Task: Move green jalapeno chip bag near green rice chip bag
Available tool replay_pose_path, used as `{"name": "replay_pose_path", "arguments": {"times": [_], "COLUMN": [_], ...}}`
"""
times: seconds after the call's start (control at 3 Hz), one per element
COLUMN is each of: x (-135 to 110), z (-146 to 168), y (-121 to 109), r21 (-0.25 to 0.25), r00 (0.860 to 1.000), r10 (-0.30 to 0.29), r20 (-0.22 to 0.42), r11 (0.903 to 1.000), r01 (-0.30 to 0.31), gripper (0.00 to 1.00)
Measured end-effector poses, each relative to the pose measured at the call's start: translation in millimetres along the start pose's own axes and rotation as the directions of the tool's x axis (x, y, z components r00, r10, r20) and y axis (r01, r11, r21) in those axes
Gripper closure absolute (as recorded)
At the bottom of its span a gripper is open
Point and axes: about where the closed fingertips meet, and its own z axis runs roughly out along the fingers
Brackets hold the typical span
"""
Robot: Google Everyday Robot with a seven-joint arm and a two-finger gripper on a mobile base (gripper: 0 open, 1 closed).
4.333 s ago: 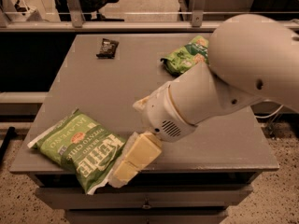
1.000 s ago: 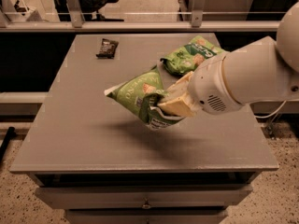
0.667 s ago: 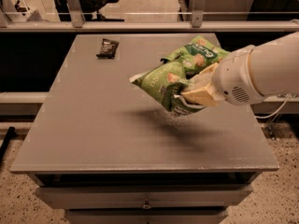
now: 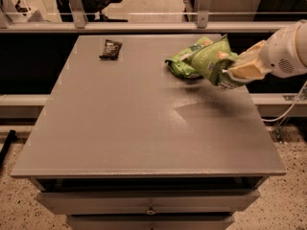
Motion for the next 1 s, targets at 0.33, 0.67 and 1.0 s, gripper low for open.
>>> {"name": "replay_pose_path", "arguments": {"times": [0.33, 0.67, 1.0], "x": [24, 50, 67], "z": [2, 3, 14], "y": [-41, -62, -70], "r21": [0.015, 0.016, 0.001], "r00": [0.998, 0.994, 0.992], "r10": [-0.013, -0.018, -0.017], "r20": [-0.054, -0.112, -0.129], "r11": [0.9998, 0.9997, 0.9998], "r01": [0.013, 0.02, 0.017], "gripper": [1.0, 1.0, 1.0]}}
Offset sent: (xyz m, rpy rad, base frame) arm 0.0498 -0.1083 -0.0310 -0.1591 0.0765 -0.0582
